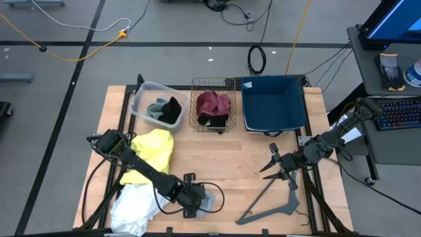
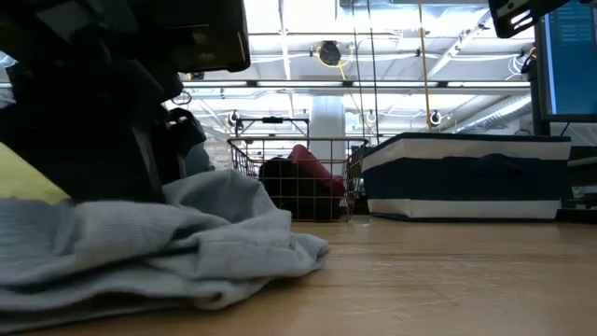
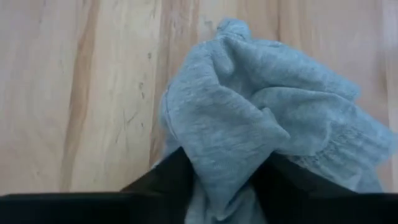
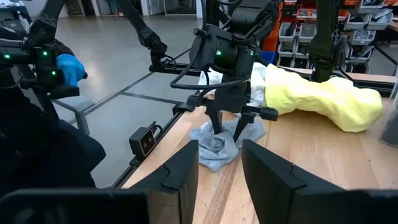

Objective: Pick & Place Cloths
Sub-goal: Put the gray underwear into the wire basket

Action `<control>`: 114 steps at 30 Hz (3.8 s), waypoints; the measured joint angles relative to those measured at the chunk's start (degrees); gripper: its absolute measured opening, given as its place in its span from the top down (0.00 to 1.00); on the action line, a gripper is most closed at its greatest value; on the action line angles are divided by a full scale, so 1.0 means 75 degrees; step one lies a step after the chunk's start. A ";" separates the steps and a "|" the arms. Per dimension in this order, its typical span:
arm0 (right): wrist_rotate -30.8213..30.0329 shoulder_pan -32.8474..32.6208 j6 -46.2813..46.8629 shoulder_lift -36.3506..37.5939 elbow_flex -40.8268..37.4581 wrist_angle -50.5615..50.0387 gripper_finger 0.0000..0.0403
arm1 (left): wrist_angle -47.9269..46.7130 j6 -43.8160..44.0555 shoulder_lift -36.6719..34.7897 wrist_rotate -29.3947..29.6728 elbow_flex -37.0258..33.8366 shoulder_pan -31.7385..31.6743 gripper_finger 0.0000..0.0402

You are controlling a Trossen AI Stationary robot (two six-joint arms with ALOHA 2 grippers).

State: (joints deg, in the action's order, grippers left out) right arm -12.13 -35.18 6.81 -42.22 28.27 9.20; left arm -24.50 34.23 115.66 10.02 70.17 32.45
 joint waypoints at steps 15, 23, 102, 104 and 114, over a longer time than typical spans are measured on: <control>0.0000 0.0000 0.0001 0.0000 0.0000 -0.0002 0.72 | -0.0050 -0.0594 -0.0542 -0.0424 -0.0062 -0.0243 0.96; 0.0001 0.0000 0.0003 -0.0001 0.0000 -0.0008 0.72 | -0.0138 -0.0885 -0.1835 -0.0076 -0.0055 -0.0288 0.98; 0.0001 0.0000 0.0000 -0.0003 0.0000 -0.0066 0.72 | 0.2635 -0.3946 -0.3595 0.0583 -0.0023 -0.7067 0.99; 0.0001 0.0001 -0.0008 -0.0003 0.0000 -0.0066 0.72 | 0.2576 -0.3889 -0.3552 0.0440 -0.0023 -0.7053 0.98; -0.0005 0.0000 0.0015 0.0002 0.0003 -0.0057 0.72 | 0.2794 -0.3893 -0.2706 0.0698 -0.0028 -0.6813 0.97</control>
State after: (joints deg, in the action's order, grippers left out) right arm -12.17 -35.18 6.92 -42.20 28.29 8.78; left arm -3.54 5.03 95.36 15.26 69.96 -18.65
